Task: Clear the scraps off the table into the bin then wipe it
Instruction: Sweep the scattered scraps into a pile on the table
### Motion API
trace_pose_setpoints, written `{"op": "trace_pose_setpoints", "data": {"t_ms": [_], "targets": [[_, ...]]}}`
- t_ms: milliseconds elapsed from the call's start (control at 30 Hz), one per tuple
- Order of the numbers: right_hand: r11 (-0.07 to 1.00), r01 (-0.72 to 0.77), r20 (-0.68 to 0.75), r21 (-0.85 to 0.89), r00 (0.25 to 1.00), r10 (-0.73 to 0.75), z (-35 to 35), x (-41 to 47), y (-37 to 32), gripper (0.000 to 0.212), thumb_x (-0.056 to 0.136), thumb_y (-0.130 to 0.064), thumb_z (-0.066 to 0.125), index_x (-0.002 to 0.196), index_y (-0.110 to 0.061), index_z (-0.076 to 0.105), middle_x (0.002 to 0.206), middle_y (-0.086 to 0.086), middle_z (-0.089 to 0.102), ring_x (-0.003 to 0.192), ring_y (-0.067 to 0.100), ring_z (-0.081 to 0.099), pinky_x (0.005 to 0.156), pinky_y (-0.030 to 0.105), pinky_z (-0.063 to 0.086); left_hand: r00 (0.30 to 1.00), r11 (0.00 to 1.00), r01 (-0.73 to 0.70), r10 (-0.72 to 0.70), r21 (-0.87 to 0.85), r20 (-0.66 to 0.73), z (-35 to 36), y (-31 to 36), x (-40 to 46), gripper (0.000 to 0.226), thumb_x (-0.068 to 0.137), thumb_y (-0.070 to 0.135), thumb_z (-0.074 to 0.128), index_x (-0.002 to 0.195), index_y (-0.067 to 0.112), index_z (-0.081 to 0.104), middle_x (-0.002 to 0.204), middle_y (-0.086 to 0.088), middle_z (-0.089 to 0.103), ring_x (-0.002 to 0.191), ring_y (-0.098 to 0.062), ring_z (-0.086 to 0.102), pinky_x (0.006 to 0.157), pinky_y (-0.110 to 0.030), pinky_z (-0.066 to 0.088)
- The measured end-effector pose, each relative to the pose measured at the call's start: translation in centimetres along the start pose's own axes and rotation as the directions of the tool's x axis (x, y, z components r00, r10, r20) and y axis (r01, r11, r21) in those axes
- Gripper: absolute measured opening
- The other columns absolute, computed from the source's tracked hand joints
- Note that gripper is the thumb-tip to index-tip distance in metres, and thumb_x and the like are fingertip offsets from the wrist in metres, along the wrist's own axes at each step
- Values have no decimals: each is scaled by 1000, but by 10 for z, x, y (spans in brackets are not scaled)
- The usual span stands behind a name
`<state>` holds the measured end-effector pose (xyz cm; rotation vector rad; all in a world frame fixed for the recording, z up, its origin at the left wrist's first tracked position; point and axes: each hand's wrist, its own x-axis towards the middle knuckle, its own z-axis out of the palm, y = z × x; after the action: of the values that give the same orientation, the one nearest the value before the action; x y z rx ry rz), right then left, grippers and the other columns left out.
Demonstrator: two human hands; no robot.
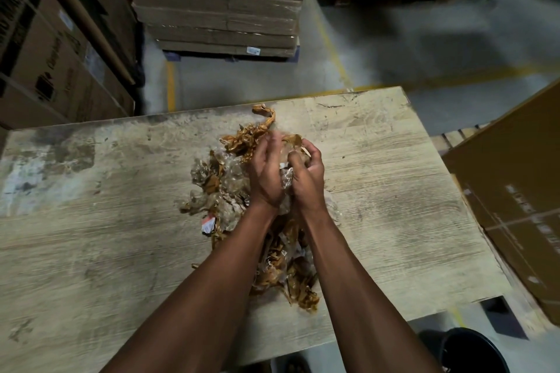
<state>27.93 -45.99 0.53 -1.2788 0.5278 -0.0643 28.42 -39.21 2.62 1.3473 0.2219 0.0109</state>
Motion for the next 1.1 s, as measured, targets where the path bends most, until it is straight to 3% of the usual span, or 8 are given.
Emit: {"op": "trace_pose_setpoints", "data": {"t_ms": [100, 267, 400, 500, 633, 800, 933, 1100], "targets": [[989, 27, 1, -148, 1000, -27, 4, 1, -2, 73, 80, -66, 71, 145, -37, 52, 131, 11, 73, 115, 25, 74, 101, 51, 61, 999, 997, -11, 14, 74, -40, 3, -3, 3, 30, 97, 33, 79, 114, 10, 71, 111, -7, 79, 99, -16, 76, 81, -28, 60], [983, 94, -34, -155, 994, -100, 1, 6, -12, 48, 113, -40, 44, 156, -21, 51, 148, -2, 59, 138, 18, 57, 103, 19, 48, 989, 995, -9, 24, 102, -149, 9, -4, 10, 18, 95, 24, 79, 108, 13, 74, 98, 0, 81, 87, -15, 76, 77, -33, 61], [990, 87, -41, -111, 995, -92, 2, 4, -14, 43, 111, -40, 51, 153, -28, 53, 135, -12, 63, 129, 13, 61, 112, 39, 51, 968, 999, 5, 7, 49, -252, 13, -4, 11, 14, 94, 10, 79, 107, 8, 76, 93, -2, 81, 74, -5, 73, 65, -24, 57], [985, 95, -47, -143, 994, -103, -1, 2, -15, 61, 97, -54, 61, 152, -26, 51, 141, -5, 62, 129, 14, 62, 115, 44, 51, 969, 1000, -10, 14, 19, -247, 14, -4, 13, 13, 93, 6, 78, 106, 4, 75, 97, -8, 82, 80, -11, 75, 68, -27, 59], [989, 20, -132, -147, 991, -39, -3, -4, -19, 73, 71, -78, 64, 127, -31, 70, 119, -5, 76, 109, 17, 74, 99, 50, 62, 975, 999, -36, 43, 39, -216, 17, -8, 10, 11, 96, 6, 75, 107, 6, 75, 102, -12, 81, 86, -16, 76, 71, -28, 59], [990, 0, -163, -143, 986, -24, -6, -1, -17, 70, 75, -81, 63, 117, -27, 79, 110, -2, 81, 104, 19, 76, 95, 52, 63, 969, 994, -107, 112, 35, -222, 27, -1, 0, 20, 98, -5, 67, 110, 8, 75, 107, -1, 79, 91, 0, 73, 78, -16, 56], [999, 16, -205, -50, 978, -26, -10, -2, -20, 79, 71, -91, 70, 112, -24, 80, 109, 0, 82, 106, 20, 77, 97, 50, 63, 984, 985, -132, 144, 114, -103, 34, 3, -4, 30, 99, -4, 63, 95, 25, 72, 90, 27, 74, 84, 8, 67, 77, -15, 52], [994, -15, -221, 111, 975, 39, -17, -7, -33, 70, 72, -80, 81, 104, -18, 82, 102, 3, 83, 102, 25, 79, 96, 52, 64, 979, 965, -205, 201, 162, 44, 41, 4, -7, 14, 96, 13, 57, 92, 19, 68, 90, 13, 72, 85, -9, 66, 76, -26, 52]]}}
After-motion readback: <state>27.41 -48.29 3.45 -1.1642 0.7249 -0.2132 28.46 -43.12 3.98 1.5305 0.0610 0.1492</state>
